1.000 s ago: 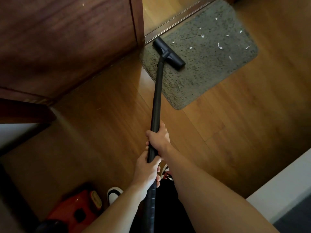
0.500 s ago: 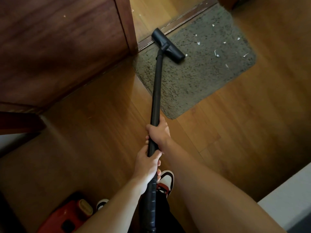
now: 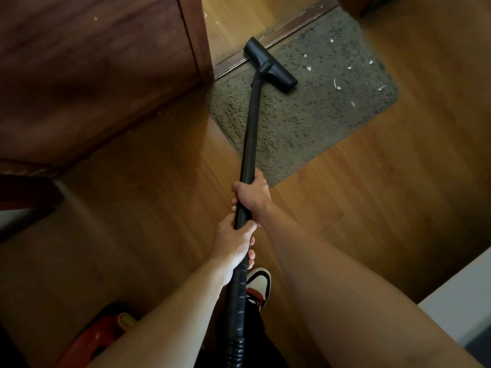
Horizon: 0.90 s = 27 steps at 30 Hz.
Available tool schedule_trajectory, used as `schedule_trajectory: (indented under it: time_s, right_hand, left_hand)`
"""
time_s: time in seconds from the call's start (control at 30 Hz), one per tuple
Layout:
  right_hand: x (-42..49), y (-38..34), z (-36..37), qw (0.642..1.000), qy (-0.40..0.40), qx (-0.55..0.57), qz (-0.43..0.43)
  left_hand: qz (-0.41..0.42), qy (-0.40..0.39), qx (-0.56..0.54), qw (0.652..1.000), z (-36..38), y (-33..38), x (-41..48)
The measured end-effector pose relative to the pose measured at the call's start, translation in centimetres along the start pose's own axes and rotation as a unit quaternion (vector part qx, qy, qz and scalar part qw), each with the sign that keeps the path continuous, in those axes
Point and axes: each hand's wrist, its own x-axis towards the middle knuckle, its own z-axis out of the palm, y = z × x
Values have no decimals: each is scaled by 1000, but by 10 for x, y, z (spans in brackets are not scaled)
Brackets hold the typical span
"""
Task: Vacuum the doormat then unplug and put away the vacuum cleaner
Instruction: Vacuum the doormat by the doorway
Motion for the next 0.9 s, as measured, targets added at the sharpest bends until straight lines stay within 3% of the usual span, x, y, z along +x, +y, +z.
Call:
schedule_trajectory:
  time_s: [0.57,0.9]
  right_hand:
    - [-94,62,95,996,18,79,46]
    - [-122,109,129,996,58,67,19]
  left_hand:
    - [-39,-29,56,997,-122,-53,-59]
    - [-13,-50,113,992,-171,-104,-63]
